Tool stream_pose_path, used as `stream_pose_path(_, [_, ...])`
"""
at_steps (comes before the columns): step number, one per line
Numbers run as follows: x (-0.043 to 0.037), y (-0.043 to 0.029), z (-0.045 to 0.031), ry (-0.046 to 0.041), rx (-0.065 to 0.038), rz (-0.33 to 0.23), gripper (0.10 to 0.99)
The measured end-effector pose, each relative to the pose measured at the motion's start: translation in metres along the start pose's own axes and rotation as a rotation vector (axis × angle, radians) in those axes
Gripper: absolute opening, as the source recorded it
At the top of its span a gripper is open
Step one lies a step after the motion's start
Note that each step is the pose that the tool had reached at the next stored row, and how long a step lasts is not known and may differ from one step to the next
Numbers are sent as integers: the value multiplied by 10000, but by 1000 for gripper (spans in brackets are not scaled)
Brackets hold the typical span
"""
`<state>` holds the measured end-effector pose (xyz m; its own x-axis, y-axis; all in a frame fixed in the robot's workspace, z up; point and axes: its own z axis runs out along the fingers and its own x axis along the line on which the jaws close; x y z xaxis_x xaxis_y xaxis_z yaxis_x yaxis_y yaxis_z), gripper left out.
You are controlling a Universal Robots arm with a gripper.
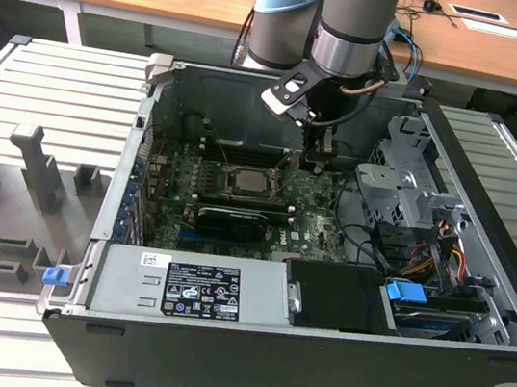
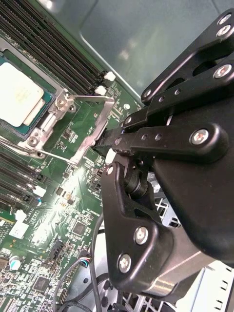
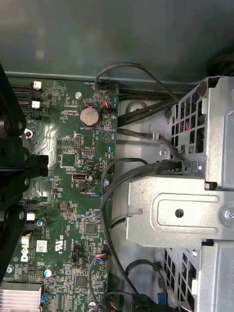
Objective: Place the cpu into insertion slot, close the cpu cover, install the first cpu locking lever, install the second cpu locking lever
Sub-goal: 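Close the cpu cover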
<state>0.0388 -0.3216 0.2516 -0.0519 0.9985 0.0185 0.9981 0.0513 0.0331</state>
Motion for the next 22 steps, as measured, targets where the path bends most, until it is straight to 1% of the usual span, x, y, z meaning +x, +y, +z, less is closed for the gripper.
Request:
stream_pose_path(15, [4, -75, -2, 0, 0, 0, 106])
stream_pose_path(22, [5, -92, -1, 0, 1, -1, 106])
